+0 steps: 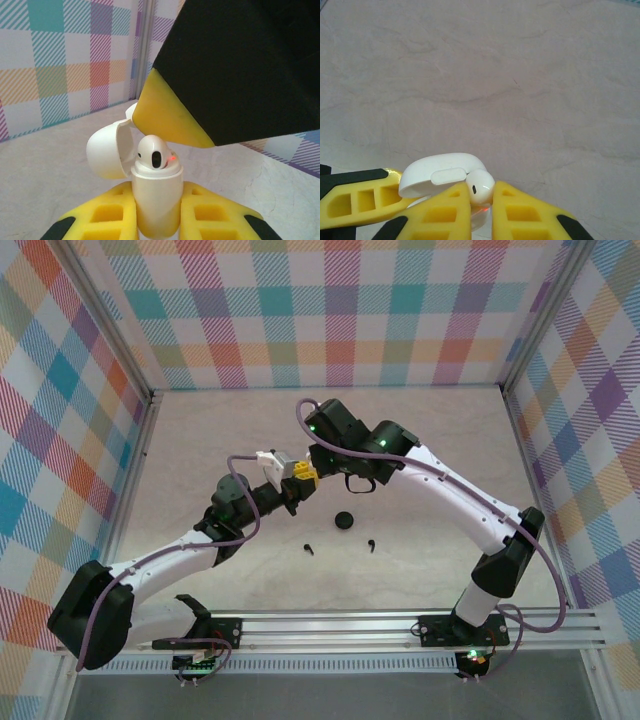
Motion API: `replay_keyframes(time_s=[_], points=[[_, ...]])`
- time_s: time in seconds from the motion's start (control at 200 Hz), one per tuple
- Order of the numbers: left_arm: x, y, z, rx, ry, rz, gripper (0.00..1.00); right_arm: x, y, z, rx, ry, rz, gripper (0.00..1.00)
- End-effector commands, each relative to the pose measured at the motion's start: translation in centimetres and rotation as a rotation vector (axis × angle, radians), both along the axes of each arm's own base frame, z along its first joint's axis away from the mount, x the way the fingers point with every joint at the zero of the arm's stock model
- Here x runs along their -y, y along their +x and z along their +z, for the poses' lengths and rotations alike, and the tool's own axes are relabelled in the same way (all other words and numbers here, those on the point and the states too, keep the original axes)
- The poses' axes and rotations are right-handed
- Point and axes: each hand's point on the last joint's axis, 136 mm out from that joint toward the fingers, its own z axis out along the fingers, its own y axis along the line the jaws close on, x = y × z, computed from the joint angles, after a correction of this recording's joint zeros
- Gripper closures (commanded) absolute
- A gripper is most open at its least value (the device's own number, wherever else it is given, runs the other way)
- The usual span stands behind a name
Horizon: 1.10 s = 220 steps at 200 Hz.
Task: Insert the wireless bluetooth earbuds into the charging case
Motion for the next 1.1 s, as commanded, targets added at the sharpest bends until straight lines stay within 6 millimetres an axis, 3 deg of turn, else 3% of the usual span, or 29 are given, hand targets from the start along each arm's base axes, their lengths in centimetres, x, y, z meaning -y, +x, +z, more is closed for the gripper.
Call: replay_keyframes(time_s=[0.0, 0.205, 0.375, 0.64, 1.095], points=[[0.7, -0.8, 5.5, 0.133, -0.112, -0.041, 1.00, -1.6, -2.2, -1.7, -0.089, -0.027, 0.092, 0.83], [0.6, -0.9, 5.7, 0.140, -0.115, -0.044, 1.00, -2.9, -3.2, -1.5, -0.122, 0.043, 0.134, 0.81], [0.6, -1.0, 5.6, 0.139, -0.116, -0.046, 1.00, -3.2, -3.5, -0.1, -0.111, 0.103, 0.143, 0.78], [0.6, -1.3, 5.7, 0.155, -0.117, -0.057, 1.00, -3.9, -3.9, 0.2, -0.137, 0.144, 0.160, 0.77], [1.0, -1.7, 5.5, 0.221, -0.132, -0.087, 1.00, -4.6, -5.2, 2.5, -0.165, 0.237, 0.201, 0.78]])
